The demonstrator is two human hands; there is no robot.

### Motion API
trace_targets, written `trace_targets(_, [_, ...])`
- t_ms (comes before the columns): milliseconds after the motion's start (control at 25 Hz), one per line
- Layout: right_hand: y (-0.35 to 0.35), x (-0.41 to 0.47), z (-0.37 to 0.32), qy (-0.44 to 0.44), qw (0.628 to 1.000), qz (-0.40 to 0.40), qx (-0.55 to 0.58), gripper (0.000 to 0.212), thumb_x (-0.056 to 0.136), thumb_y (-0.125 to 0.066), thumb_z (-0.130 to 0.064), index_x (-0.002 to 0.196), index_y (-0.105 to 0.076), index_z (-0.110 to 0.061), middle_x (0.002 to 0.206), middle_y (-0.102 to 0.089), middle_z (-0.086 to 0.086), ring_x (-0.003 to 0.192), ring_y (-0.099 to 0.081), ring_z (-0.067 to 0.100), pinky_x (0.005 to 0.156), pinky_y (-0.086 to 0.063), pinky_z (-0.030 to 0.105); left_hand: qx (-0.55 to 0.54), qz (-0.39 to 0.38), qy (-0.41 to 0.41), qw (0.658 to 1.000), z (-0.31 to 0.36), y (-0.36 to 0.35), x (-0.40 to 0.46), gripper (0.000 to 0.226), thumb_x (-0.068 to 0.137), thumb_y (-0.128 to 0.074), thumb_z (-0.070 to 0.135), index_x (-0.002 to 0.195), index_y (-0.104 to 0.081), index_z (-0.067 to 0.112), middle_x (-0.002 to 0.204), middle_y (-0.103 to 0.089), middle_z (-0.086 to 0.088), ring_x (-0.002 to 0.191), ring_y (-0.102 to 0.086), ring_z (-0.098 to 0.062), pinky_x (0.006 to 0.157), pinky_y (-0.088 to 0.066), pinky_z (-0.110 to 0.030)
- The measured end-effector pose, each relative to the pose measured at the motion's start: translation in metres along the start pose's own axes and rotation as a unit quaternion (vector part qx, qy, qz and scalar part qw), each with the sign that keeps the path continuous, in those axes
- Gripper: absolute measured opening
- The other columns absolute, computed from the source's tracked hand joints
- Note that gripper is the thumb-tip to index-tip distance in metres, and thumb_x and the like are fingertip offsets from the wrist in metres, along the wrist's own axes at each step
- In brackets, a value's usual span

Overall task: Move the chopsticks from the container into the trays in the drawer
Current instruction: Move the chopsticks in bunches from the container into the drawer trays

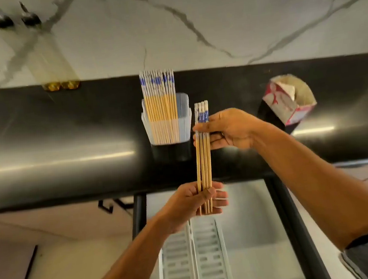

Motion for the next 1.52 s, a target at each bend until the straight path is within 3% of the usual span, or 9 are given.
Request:
trace_targets(160, [-0.022,-0.012,0.1,-0.076,0.997,0.008,0.005,0.019,0.089,-0.07,-0.013,0.105,-0.07,-0.003,0.096,-0.078,0.016,0.087,-0.077,0.027,0.073,-0.063,0.033,-0.039,-0.004,0.101,0.994,-0.092,-0.013,-0.025,0.022,0.102,-0.054,0.011,0.12,-0.066,0.008,0.115,-0.076,-0.012,0.11,-0.071,-0.028,0.102,-0.053,-0.05])
trace_targets(240, [-0.031,-0.014,0.14,-0.098,0.995,0.012,0.008,0.019,0.089,-0.071,-0.012,0.105,-0.071,-0.002,0.093,-0.078,0.016,0.084,-0.077,0.026,0.072,-0.063,0.031,-0.04,0.006,0.151,0.988,-0.125,-0.017,-0.031,0.021,0.101,-0.056,0.01,0.119,-0.066,0.007,0.114,-0.076,-0.012,0.109,-0.072,-0.025,0.098,-0.056,-0.042])
trace_targets(360, [-0.041,-0.006,0.192,-0.145,0.989,0.016,-0.003,0.02,0.087,-0.074,-0.014,0.103,-0.072,-0.002,0.093,-0.078,0.015,0.085,-0.077,0.026,0.082,-0.062,0.039,-0.04,0.02,0.208,0.977,-0.161,-0.02,-0.039,0.021,0.099,-0.06,0.01,0.118,-0.067,0.005,0.113,-0.076,-0.012,0.107,-0.073,-0.024,0.092,-0.059,-0.034])
trace_targets(480, [-0.051,0.003,0.235,-0.187,0.982,0.019,-0.007,0.022,0.086,-0.076,-0.015,0.103,-0.073,-0.002,0.091,-0.078,0.014,0.084,-0.077,0.026,0.086,-0.061,0.045,-0.017,0.09,0.24,0.966,-0.185,-0.019,-0.044,0.021,0.093,-0.069,0.016,0.113,-0.069,0.008,0.11,-0.077,-0.01,0.105,-0.073,-0.022,0.097,-0.058,-0.038])
trace_targets(560, [-0.058,0.004,0.257,-0.207,0.978,0.027,-0.025,0.019,0.086,-0.076,-0.016,0.1,-0.073,-0.002,0.088,-0.078,0.013,0.079,-0.077,0.024,0.08,-0.062,0.041,0.014,0.145,0.26,0.955,-0.191,-0.015,-0.048,0.021,0.089,-0.072,0.023,0.108,-0.071,0.014,0.107,-0.076,-0.005,0.103,-0.072,-0.02,0.098,-0.057,-0.04])
trace_targets(720, [-0.074,0.008,0.294,-0.24,0.966,0.08,-0.051,0.021,0.085,-0.077,-0.014,0.094,-0.072,0.004,0.086,-0.076,0.017,0.065,-0.075,0.019,0.057,-0.061,0.028,0.011,0.201,0.247,0.948,-0.188,-0.003,-0.06,0.021,0.087,-0.07,0.027,0.106,-0.073,0.019,0.107,-0.075,-0.002,0.103,-0.071,-0.018,0.099,-0.056,-0.039])
trace_targets(960, [-0.088,0.032,0.319,-0.253,0.958,0.123,-0.061,0.021,0.082,-0.08,-0.017,0.09,-0.072,0.001,0.09,-0.075,0.019,0.078,-0.076,0.028,0.072,-0.064,0.042,-0.075,0.234,0.224,0.943,-0.178,0.01,-0.077,0.009,0.093,-0.068,0.015,0.097,-0.076,0.014,0.102,-0.078,-0.011,0.1,-0.074,-0.023,0.095,-0.058,-0.035])
trace_targets(1520, [-0.104,0.044,0.327,-0.311,0.935,0.163,-0.049,0.02,0.083,-0.078,-0.014,0.097,-0.067,-0.005,0.096,-0.071,0.014,0.089,-0.071,0.03,0.076,-0.062,0.041,-0.123,0.203,0.225,0.945,-0.165,0.007,-0.07,0.016,0.093,-0.068,0.016,0.107,-0.072,0.01,0.104,-0.079,-0.01,0.1,-0.075,-0.021,0.091,-0.06,-0.032])
Point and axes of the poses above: each hand's wrist, its own x-axis towards the middle knuckle, its own y-axis out of the back of the hand, z = x × y, the point moved 2 cm from there along x, towards the middle knuckle
